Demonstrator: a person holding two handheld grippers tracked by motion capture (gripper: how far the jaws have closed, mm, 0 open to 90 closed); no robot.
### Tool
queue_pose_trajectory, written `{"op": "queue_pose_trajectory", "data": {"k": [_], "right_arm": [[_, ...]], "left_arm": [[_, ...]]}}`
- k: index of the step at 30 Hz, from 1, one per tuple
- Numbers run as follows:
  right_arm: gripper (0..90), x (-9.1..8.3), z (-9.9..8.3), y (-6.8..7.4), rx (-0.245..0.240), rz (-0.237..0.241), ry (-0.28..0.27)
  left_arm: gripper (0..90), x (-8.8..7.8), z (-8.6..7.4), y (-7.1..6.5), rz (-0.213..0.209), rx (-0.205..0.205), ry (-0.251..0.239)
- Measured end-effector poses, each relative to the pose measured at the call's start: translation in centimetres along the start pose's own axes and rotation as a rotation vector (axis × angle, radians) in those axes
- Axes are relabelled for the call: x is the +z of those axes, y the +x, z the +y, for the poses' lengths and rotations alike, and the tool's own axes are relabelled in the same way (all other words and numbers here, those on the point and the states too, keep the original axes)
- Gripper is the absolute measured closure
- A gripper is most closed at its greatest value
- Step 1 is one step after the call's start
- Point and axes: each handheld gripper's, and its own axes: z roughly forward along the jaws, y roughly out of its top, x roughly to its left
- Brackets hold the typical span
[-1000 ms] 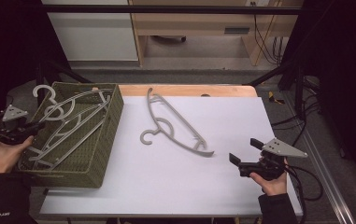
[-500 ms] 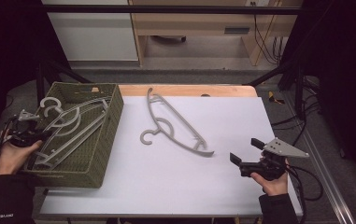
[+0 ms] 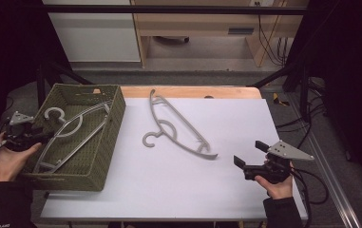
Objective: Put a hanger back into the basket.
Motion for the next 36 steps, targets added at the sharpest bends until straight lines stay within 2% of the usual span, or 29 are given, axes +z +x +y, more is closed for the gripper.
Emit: {"op": "queue_pose_trajectory", "data": {"k": [6,9,12,16,20,23,28,32,36], "right_arm": [[2.2,0.0,0.0,0.0,0.001,0.001,0.000],[2.2,0.0,0.0,0.0,0.001,-0.001,0.000],[2.2,0.0,0.0,0.0,0.001,0.000,-0.001],[2.2,0.0,0.0,-0.1,0.002,-0.001,-0.002],[2.2,0.0,0.0,-0.1,0.004,0.000,-0.004],[2.1,0.0,0.0,-0.1,0.005,0.001,-0.005],[2.1,-0.2,0.1,-0.1,0.006,0.000,-0.012],[2.1,-0.3,0.1,-0.2,0.005,-0.005,-0.013],[2.1,-0.3,0.1,-0.2,0.005,-0.005,-0.013]], "left_arm": [[42.3,-1.5,0.8,-1.3,-0.043,-0.030,-0.119],[37.8,-2.3,1.3,-2.5,-0.087,-0.057,-0.178],[33.9,-2.9,1.8,-3.9,-0.113,-0.056,-0.230],[25.3,-3.5,2.4,-6.3,-0.175,-0.061,-0.303],[18.7,-3.9,2.8,-8.8,-0.228,-0.052,-0.349],[13.4,-4.0,2.8,-10.8,-0.276,-0.059,-0.381],[10.3,-3.9,2.6,-14.1,-0.332,-0.048,-0.396],[9.5,-3.8,2.5,-16.4,-0.353,-0.028,-0.404],[7.9,-3.6,2.7,-18.8,-0.382,0.014,-0.387]]}}
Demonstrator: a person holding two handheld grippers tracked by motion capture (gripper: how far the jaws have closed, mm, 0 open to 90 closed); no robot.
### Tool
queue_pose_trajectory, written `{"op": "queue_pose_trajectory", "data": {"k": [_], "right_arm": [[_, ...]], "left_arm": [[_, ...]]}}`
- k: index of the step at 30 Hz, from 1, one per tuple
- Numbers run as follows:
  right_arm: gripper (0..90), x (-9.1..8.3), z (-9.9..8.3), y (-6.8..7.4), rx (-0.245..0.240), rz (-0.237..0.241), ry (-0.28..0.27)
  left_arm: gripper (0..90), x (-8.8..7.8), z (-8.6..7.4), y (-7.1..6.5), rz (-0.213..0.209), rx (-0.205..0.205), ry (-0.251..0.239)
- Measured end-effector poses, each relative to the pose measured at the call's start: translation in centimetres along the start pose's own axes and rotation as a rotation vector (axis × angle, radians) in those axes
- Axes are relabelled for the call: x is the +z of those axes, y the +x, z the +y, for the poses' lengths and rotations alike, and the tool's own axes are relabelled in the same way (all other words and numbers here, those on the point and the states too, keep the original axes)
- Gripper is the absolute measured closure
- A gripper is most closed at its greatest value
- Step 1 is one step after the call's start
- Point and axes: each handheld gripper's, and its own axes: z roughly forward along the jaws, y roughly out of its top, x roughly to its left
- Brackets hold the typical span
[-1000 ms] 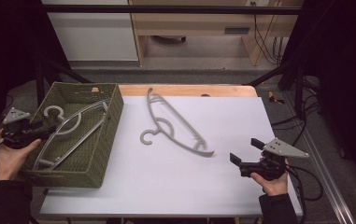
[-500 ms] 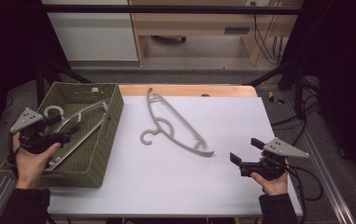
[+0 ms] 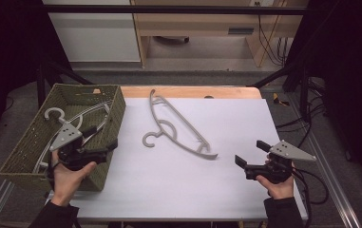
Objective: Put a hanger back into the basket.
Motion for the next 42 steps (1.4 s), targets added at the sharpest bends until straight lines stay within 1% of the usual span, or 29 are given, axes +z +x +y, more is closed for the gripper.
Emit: {"op": "queue_pose_trajectory", "data": {"k": [1,5,7,9,12,16,18,19,20,21,24,26,28,32,34,37,38,39,42], "right_arm": [[2.1,0.0,0.0,0.0,0.000,0.001,-0.001],[2.1,0.0,0.0,0.0,0.001,0.003,-0.002],[2.1,0.0,0.0,0.0,-0.001,0.004,-0.001],[2.1,0.0,0.0,0.0,0.000,0.004,-0.003],[2.1,-0.1,0.0,0.0,0.000,0.005,-0.005],[2.1,-0.1,0.0,0.0,0.001,0.007,-0.002],[2.1,-0.1,0.0,0.0,0.003,0.012,-0.006],[2.1,-0.1,0.0,0.0,0.003,0.014,-0.005],[2.1,-0.1,0.0,0.0,-0.001,0.009,-0.003],[2.1,-0.2,0.0,0.0,-0.003,0.008,-0.004],[2.1,-0.3,0.1,0.0,0.000,0.014,-0.010],[2.1,-0.4,0.1,0.0,0.001,0.013,-0.015],[2.1,-0.4,0.2,-0.1,0.002,0.013,-0.016],[2.1,-0.3,0.1,0.0,0.002,0.019,-0.012],[2.1,-0.3,0.1,0.0,0.000,0.021,-0.012],[2.1,-0.3,0.1,0.0,0.002,0.023,-0.014],[2.1,-0.3,0.1,0.0,0.003,0.024,-0.014],[2.1,-0.3,0.1,0.0,0.003,0.025,-0.015],[2.1,-0.2,0.1,0.0,0.004,0.024,-0.015]], "left_arm": [[7.8,0.4,0.0,-0.6,-0.013,0.011,0.010],[7.6,1.7,-0.2,-2.2,-0.043,0.031,0.030],[7.5,2.6,-0.2,-3.1,-0.062,0.047,0.048],[7.5,3.4,-0.2,-3.8,-0.082,0.059,0.065],[7.6,4.5,-0.3,-4.8,-0.099,0.073,0.085],[8.5,6.1,-0.4,-6.0,-0.137,0.096,0.117],[9.6,7.1,-0.4,-6.6,-0.171,0.106,0.131],[10.3,7.5,-0.5,-6.8,-0.181,0.109,0.135],[10.5,8.1,-0.5,-7.1,-0.198,0.119,0.150],[11.6,8.5,-0.6,-7.4,-0.204,0.120,0.158],[12.3,10.3,-0.9,-8.3,-0.204,0.158,0.198],[12.7,11.5,-1.2,-8.9,-0.222,0.160,0.225],[13.1,12.7,-1.5,-9.5,-0.231,0.177,0.248],[13.4,14.5,-1.8,-10.2,-0.252,0.187,0.278],[13.4,15.4,-2.0,-10.4,-0.267,0.180,0.289],[13.4,16.6,-2.1,-10.7,-0.276,0.197,0.308],[13.4,16.9,-2.1,-10.8,-0.283,0.196,0.316],[13.3,17.4,-2.1,-10.8,-0.291,0.204,0.321],[13.6,18.4,-2.1,-11.0,-0.314,0.195,0.330]]}}
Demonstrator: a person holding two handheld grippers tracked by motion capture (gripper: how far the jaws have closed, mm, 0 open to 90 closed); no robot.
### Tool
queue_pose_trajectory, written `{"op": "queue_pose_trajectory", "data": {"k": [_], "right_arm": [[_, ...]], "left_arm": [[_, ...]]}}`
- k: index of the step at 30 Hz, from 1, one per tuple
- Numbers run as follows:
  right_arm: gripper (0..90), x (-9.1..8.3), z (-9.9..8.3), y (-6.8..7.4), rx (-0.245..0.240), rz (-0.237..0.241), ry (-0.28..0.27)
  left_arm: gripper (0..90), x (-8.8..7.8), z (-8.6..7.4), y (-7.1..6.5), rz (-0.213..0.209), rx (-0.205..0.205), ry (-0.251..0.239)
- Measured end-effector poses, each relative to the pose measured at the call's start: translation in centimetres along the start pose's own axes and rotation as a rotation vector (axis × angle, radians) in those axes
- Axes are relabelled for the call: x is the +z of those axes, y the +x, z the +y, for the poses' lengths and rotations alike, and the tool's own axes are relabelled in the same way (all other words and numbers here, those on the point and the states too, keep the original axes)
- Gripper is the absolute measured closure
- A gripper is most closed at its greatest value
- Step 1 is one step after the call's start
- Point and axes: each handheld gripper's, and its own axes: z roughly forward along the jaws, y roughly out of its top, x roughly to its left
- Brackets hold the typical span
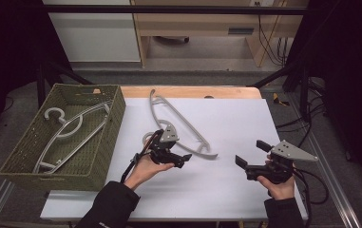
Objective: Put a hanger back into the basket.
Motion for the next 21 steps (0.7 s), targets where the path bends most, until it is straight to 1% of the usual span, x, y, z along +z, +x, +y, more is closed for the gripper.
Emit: {"op": "queue_pose_trajectory", "data": {"k": [4,6,10,11,12,14,15,17,18,19,20,21], "right_arm": [[2.1,0.0,0.0,0.0,-0.003,0.000,0.001],[2.1,0.1,0.0,0.0,0.002,0.001,-0.002],[2.1,0.1,0.0,0.0,-0.001,0.003,0.004],[2.1,0.1,0.0,0.0,-0.001,0.004,0.005],[2.1,0.1,0.0,0.0,-0.002,0.004,0.007],[2.1,0.2,0.0,0.0,-0.001,0.005,0.006],[2.1,0.2,0.0,0.0,-0.002,0.004,0.005],[2.1,0.2,-0.1,0.0,-0.001,0.007,0.006],[2.1,0.2,0.0,0.0,-0.002,0.007,0.008],[2.1,0.2,0.0,0.1,-0.002,0.008,0.007],[2.2,0.2,0.0,0.1,-0.002,0.009,0.006],[2.2,0.2,0.0,0.1,-0.001,0.009,0.005]], "left_arm": [[14.5,1.5,0.4,-0.1,-0.013,0.024,0.031],[14.8,2.4,0.4,-0.1,-0.008,0.031,0.046],[15.6,4.3,0.6,-0.2,-0.012,0.037,0.078],[15.8,4.8,0.6,-0.3,-0.016,0.052,0.093],[16.4,5.2,0.6,-0.4,-0.017,0.050,0.093],[17.0,5.8,0.7,-0.4,-0.012,0.082,0.111],[17.8,6.2,0.7,-0.4,-0.010,0.088,0.110],[19.5,6.8,0.7,-0.3,-0.018,0.074,0.116],[20.4,7.0,0.7,-0.3,-0.018,0.073,0.120],[21.7,7.3,0.6,-0.2,-0.018,0.078,0.121],[22.7,7.4,0.6,-0.1,-0.015,0.096,0.138],[23.3,7.6,0.5,0.0,-0.019,0.091,0.134]]}}
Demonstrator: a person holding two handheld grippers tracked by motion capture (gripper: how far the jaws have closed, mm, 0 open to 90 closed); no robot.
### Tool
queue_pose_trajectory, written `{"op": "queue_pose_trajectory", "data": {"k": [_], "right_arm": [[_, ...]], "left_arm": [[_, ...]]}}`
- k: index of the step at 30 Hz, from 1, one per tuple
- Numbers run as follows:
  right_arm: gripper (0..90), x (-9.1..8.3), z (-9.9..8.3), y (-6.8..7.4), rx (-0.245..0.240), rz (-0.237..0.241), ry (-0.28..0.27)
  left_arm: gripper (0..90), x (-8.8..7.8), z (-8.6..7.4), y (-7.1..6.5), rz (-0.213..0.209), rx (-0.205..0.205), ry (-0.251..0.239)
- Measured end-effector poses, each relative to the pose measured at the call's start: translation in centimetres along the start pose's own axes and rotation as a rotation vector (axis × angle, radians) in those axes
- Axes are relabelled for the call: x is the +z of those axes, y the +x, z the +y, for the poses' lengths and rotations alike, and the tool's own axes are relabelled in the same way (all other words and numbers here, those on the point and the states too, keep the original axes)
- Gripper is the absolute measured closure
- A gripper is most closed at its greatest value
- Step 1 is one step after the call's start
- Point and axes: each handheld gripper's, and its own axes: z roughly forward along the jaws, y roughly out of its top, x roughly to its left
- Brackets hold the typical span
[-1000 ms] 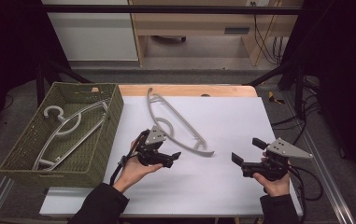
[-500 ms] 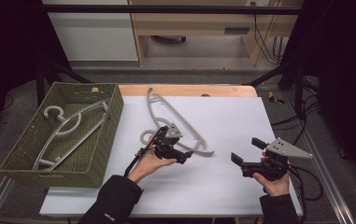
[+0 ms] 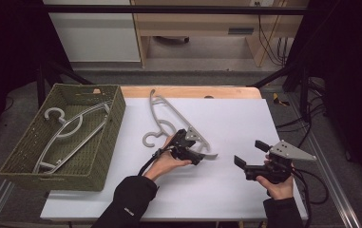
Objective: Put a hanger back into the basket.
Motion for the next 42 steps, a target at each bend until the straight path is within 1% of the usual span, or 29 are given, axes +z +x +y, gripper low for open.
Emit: {"op": "queue_pose_trajectory", "data": {"k": [1,2,4,6,7,9,11,12,13,16,17,20,21,23,24,27,32,33,35,36,38,41,42], "right_arm": [[2.2,0.0,0.0,0.0,0.001,0.002,-0.001],[2.2,0.0,0.0,0.0,-0.001,0.002,0.000],[2.2,0.0,0.0,0.0,0.001,0.001,0.000],[2.2,-0.1,0.0,0.0,0.001,0.002,-0.002],[2.2,-0.1,0.0,-0.1,-0.001,0.000,-0.003],[2.2,-0.1,0.0,0.0,0.001,0.002,-0.002],[2.2,0.0,0.0,0.0,0.001,0.000,-0.002],[2.2,0.0,0.0,0.0,0.001,0.000,-0.002],[2.2,-0.1,0.0,0.0,0.002,0.001,-0.001],[2.2,-0.1,0.0,-0.1,-0.003,-0.002,-0.001],[2.2,-0.1,0.0,-0.1,-0.002,-0.005,-0.003],[2.2,-0.2,0.0,0.0,0.000,-0.006,-0.004],[2.2,-0.2,0.0,0.0,-0.001,-0.007,-0.003],[2.2,-0.2,0.0,0.0,-0.002,-0.006,-0.003],[2.2,-0.2,0.0,0.0,-0.003,-0.006,-0.001],[2.2,-0.1,0.0,0.0,-0.003,-0.007,0.002],[2.2,-0.1,0.0,0.1,-0.005,-0.006,0.002],[2.2,-0.1,0.0,0.1,-0.004,-0.005,0.003],[2.2,-0.1,0.0,0.1,-0.003,-0.005,0.003],[2.2,-0.1,0.0,0.1,-0.003,-0.006,0.003],[2.2,-0.1,0.0,0.1,-0.001,-0.007,-0.001],[2.2,-0.1,0.0,0.1,-0.002,-0.008,-0.001],[2.2,-0.1,0.0,0.1,-0.001,-0.008,-0.002]], "left_arm": [[25.0,0.2,-0.1,0.0,-0.004,-0.019,-0.010],[27.1,0.4,-0.1,0.2,-0.003,-0.018,-0.002],[27.9,0.6,-0.2,0.4,-0.033,-0.040,-0.009],[32.6,0.5,-0.3,0.3,-0.054,-0.039,-0.011],[34.6,0.5,-0.3,0.3,-0.061,-0.033,-0.002],[39.7,0.7,-0.3,0.0,-0.063,-0.009,0.041],[39.1,0.9,-0.4,-0.4,-0.037,0.028,0.049],[40.1,0.8,-0.4,-0.5,-0.037,0.030,0.061],[41.8,0.7,-0.3,-0.5,-0.040,0.029,0.062],[43.9,0.4,-0.4,-0.7,-0.055,0.042,0.083],[45.0,0.2,-0.4,-0.9,-0.058,0.056,0.094],[49.2,-0.5,-0.7,-1.3,-0.082,0.078,0.119],[50.4,-0.7,-0.8,-1.5,-0.097,0.082,0.127],[52.7,-1.2,-1.1,-1.8,-0.115,0.090,0.144],[53.7,-1.6,-1.4,-2.1,-0.125,0.102,0.152],[53.9,-2.6,-2.3,-2.8,-0.135,0.123,0.154],[53.3,-4.1,-3.7,-3.8,-0.147,0.142,0.154],[53.1,-4.3,-4.0,-4.0,-0.146,0.141,0.152],[51.9,-4.8,-4.3,-4.3,-0.160,0.133,0.163],[51.2,-5.0,-4.6,-4.5,-0.164,0.130,0.161],[49.9,-5.5,-4.9,-4.6,-0.177,0.115,0.169],[50.0,-6.3,-5.1,-4.6,-0.190,0.083,0.140],[49.5,-6.7,-5.0,-4.6,-0.193,0.061,0.120]]}}
